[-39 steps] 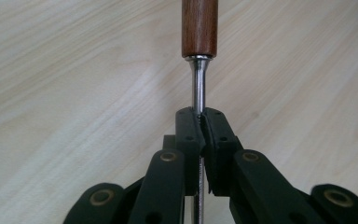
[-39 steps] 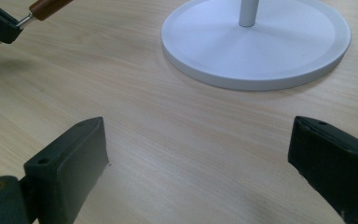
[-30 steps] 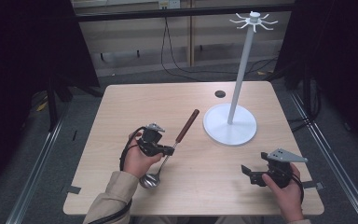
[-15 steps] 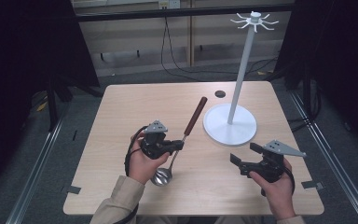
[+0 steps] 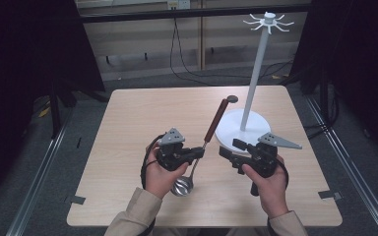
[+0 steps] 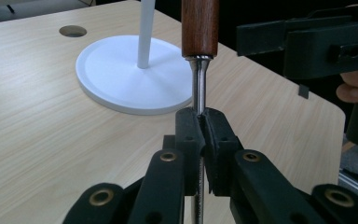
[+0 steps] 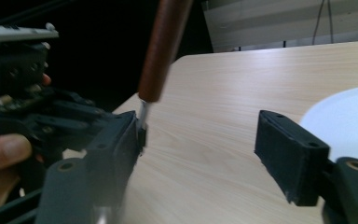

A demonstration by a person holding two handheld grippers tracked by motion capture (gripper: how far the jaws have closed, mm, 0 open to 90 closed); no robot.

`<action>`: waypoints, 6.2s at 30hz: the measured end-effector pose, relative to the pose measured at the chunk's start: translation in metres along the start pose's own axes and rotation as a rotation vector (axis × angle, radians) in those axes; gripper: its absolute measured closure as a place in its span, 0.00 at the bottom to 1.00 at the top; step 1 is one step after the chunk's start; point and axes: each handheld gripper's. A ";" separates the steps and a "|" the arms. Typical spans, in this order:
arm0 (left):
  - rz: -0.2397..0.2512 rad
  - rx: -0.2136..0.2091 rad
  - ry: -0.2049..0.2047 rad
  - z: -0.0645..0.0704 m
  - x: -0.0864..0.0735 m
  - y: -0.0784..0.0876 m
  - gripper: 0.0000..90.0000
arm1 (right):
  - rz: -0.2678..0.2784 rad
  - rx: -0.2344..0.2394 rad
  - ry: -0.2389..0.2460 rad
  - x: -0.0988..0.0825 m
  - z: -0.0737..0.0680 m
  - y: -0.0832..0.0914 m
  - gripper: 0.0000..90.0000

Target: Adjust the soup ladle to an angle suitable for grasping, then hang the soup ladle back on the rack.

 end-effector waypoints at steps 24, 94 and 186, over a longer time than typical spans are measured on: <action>0.097 -0.046 0.007 0.015 -0.002 -0.006 0.95 | 0.066 0.120 -0.084 0.012 -0.016 -0.026 0.83; -0.050 0.092 -0.027 -0.019 -0.057 0.003 0.06 | 0.080 0.051 0.275 0.137 0.026 -0.004 0.83; -0.063 0.093 -0.039 -0.022 -0.060 0.004 0.07 | 0.188 -0.163 0.217 0.156 0.060 0.018 0.26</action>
Point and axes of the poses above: each handheld gripper's, and its own axes: y roughly backward along the jaws, x roughly out of its top, z roughly to its right, and after that the axes turned 6 degrees about -z, right-handed
